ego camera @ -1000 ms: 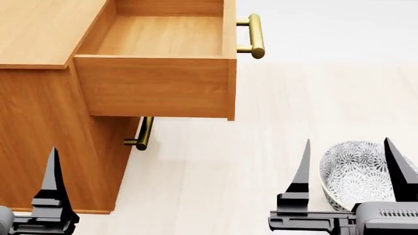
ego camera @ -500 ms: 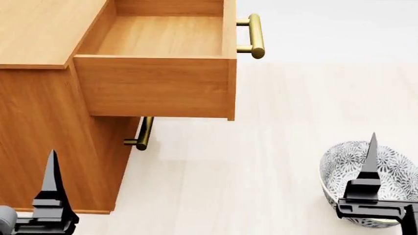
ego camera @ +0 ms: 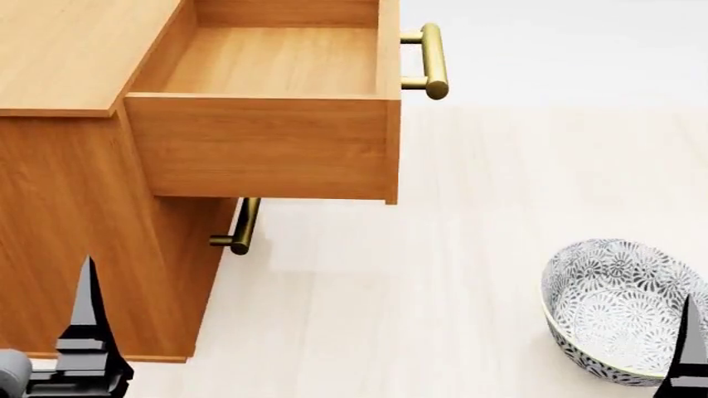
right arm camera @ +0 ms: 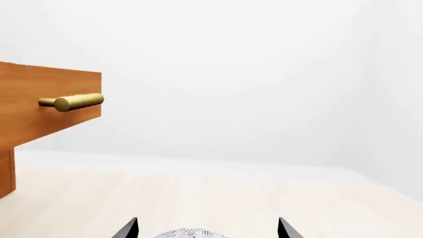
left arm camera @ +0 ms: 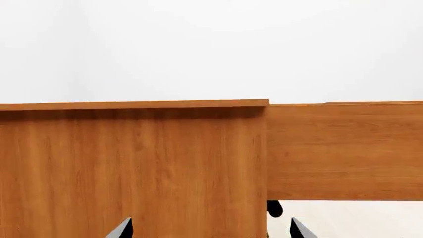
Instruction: Put the ketchup in the top drawer of the cabinet.
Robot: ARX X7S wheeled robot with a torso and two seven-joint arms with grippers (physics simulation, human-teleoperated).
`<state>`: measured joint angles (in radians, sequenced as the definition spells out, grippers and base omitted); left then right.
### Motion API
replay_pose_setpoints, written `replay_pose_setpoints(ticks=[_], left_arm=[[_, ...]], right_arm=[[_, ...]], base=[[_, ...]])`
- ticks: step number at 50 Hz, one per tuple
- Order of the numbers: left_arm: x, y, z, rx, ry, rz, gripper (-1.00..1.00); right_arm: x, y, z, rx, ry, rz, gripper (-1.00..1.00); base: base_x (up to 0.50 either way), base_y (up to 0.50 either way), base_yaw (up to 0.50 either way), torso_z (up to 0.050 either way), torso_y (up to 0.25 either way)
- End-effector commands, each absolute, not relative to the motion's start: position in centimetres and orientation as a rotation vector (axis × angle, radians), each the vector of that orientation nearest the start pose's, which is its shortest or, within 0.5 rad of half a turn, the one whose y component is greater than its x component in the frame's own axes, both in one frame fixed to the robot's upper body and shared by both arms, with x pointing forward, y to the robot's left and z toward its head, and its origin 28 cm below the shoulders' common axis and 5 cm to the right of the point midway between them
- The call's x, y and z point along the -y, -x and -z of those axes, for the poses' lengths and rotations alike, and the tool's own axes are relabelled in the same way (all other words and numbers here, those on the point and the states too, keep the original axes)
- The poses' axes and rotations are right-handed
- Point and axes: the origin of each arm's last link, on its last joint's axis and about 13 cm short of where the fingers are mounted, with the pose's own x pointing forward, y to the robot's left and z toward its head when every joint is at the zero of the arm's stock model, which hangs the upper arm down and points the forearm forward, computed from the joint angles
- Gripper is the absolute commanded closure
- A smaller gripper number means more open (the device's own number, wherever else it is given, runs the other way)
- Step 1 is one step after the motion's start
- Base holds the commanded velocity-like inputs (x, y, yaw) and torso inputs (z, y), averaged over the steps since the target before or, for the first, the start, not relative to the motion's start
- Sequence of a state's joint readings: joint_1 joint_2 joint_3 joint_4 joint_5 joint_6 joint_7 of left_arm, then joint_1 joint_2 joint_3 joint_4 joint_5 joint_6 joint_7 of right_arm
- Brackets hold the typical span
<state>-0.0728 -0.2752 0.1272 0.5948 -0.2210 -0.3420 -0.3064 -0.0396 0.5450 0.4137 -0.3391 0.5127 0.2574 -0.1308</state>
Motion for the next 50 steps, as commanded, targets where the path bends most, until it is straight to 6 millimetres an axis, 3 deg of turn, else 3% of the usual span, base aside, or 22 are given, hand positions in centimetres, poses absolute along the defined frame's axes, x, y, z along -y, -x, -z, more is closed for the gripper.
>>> replay_pose_setpoints(ticks=[1, 30, 41, 50], left_arm=[[-21.8, -20.7, -12.5, 0.281, -0.027, -0.058, -1.00], [-21.7, -20.9, -11.9, 0.267, -0.021, -0.051, -1.00], [-21.6, -21.0, -11.7, 0.260, -0.017, -0.051, -1.00], [-21.7, -21.1, -11.6, 0.256, -0.017, -0.052, -1.00]], right_arm=[[27.1, -15.6, -12.0, 0.188, 0.075, 0.060, -1.00], [27.2, -8.4, -9.1, 0.178, 0.044, 0.167, -1.00], [27.4, -6.9, -8.2, 0.173, 0.038, 0.177, -1.00], [27.3, -6.9, -6.9, 0.119, 0.042, 0.182, -1.00]], base=[[0.00, 0.00, 0.00, 0.000, 0.000], [0.00, 0.00, 0.00, 0.000, 0.000], [0.00, 0.00, 0.00, 0.000, 0.000], [0.00, 0.00, 0.00, 0.000, 0.000]])
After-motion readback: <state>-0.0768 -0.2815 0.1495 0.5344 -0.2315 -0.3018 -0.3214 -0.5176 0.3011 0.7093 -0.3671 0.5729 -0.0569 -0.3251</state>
